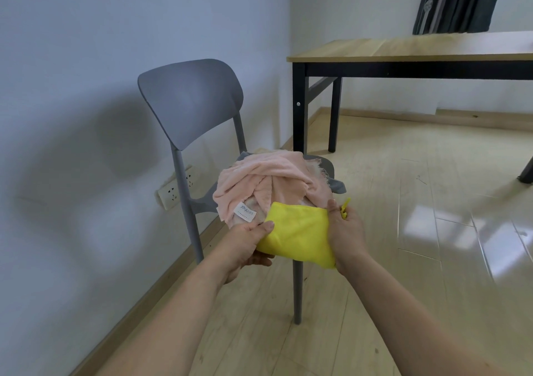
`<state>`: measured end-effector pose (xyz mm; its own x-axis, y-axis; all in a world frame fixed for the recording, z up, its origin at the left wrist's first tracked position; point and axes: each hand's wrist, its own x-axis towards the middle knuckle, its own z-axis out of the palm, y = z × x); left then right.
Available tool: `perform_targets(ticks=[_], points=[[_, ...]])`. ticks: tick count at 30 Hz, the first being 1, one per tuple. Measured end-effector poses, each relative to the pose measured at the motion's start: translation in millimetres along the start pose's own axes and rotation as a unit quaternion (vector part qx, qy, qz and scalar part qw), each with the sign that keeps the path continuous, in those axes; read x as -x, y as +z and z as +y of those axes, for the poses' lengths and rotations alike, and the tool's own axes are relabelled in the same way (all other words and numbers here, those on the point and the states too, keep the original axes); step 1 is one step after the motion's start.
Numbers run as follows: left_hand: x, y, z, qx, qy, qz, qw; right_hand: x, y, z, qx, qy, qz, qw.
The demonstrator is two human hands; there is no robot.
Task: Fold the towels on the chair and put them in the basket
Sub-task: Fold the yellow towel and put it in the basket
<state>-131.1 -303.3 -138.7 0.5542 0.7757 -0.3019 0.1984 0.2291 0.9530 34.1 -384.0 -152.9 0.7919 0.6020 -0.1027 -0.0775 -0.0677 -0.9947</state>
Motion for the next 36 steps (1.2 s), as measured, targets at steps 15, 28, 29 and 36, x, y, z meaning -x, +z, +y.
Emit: perform_targets(ticks=[15,28,29,36], points=[[-11.6,4.6,25.2,-0.005,0.019,0.068,0.998,8.2,5.4,-28.0,0.016,-0.082,-0.056,0.995],[-178.4,13.6,171.9,-0.133,0.26,0.152,0.944,-178.8,58.3,-136.6,0.003,0.125,-0.106,0.986],[-196.8,16.1,180.4,-0.137,0.257,0.152,0.944,-197.0,64.3,-137.3,0.017,0.118,-0.102,0.988],[-245.6,33.9,275.8,-0.201,0.134,0.107,0.964,-250.1,60.9,-219.4,0.018,0.14,-0.057,0.988]])
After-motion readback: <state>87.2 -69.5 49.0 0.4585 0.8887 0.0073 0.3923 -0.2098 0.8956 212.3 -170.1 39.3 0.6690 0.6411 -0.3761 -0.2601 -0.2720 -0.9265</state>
